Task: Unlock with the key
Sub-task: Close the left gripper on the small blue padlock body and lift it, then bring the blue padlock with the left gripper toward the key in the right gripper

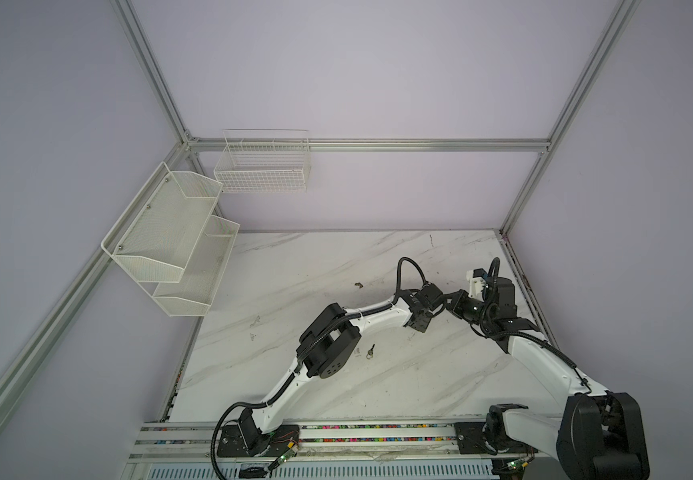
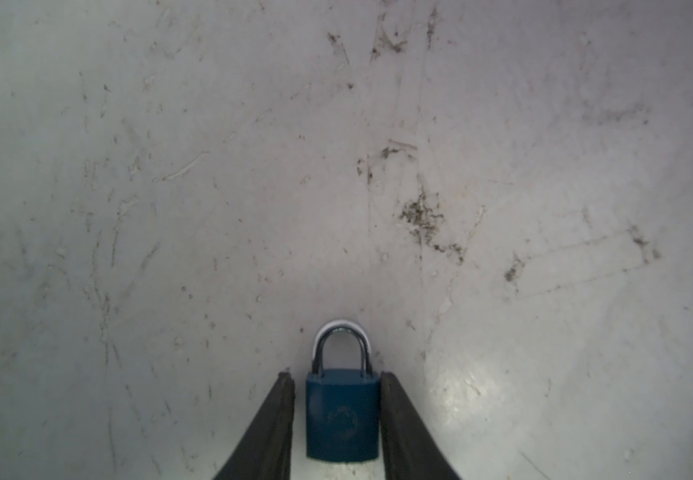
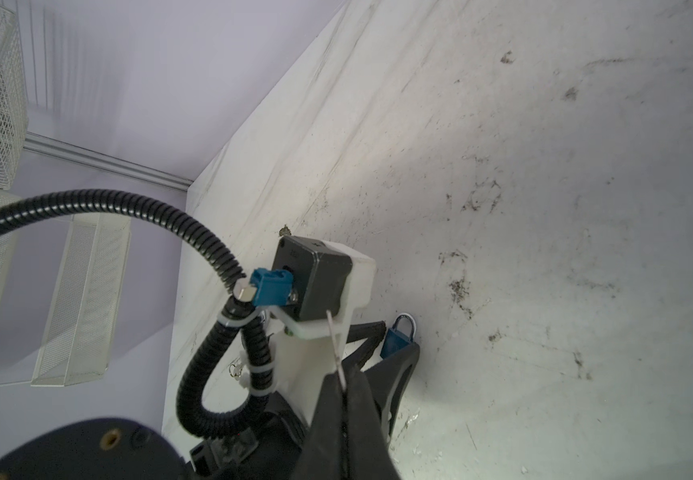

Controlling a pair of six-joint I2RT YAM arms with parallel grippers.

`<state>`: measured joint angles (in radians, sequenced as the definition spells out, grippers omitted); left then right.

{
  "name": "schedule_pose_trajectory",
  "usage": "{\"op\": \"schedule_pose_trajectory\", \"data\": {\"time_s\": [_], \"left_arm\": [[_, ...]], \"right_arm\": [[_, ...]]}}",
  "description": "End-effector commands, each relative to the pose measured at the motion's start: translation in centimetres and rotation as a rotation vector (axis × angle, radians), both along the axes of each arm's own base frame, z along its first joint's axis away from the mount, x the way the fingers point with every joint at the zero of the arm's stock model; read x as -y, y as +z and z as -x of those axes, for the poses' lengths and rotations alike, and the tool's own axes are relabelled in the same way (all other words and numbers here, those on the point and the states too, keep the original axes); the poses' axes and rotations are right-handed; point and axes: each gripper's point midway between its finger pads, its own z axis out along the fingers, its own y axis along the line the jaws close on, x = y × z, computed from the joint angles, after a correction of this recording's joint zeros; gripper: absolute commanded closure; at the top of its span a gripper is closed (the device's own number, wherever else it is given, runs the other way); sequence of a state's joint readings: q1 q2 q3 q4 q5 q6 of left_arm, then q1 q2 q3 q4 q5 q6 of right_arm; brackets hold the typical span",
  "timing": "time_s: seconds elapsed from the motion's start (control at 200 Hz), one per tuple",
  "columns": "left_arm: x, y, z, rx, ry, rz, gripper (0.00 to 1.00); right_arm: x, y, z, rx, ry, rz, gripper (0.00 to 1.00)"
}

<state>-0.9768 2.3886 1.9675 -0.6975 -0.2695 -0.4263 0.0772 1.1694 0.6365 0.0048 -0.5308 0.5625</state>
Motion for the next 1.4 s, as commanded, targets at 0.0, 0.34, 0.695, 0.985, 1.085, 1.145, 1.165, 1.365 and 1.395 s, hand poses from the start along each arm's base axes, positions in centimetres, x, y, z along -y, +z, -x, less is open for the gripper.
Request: {"op": "schedule_pose_trajectory", "data": {"time_s": [0.0,0.34,0.695,0.985,1.085,1.145,1.165,1.365,1.395], "left_arm": [[1.1,0.9,0.0,-0.011,-0.012,0.022,0.66],[0.4,2.8,-0.6,0.036,0.028,0.023,0.78],[-0.5,10.1,-1.8,0.139,0.167,0.155,0.84],[-6.2,16.4,-0.6,0.215,0.347,0.367,0.87],[-9.2,18.7,0.1,0.237,0.434,0.479,0.9],[-10.8,20.1,0.6,0.256,0.478,0.565,0.92],[-11.4,20.5,0.7,0.264,0.493,0.593,0.92],[-16.8,24.3,3.1,0.333,0.612,0.808,1.0],[-17.3,24.9,3.5,0.338,0.614,0.834,1.0]], "right_arm": [[0.2,0.7,0.1,0.033,0.001,0.006,1.0],[0.6,1.8,0.2,0.066,-0.01,0.026,1.0],[1.3,3.5,0.3,0.129,-0.02,0.098,1.0],[-0.4,7.0,0.7,0.27,0.029,0.122,1.0],[-2.8,8.1,1.2,0.327,0.086,0.139,1.0],[-4.3,8.6,1.6,0.357,0.114,0.153,1.0],[-4.7,8.8,1.8,0.368,0.124,0.157,1.0],[-9.1,10.4,3.6,0.465,0.238,0.134,1.0],[-10.0,10.7,4.1,0.483,0.264,0.136,1.0]]}}
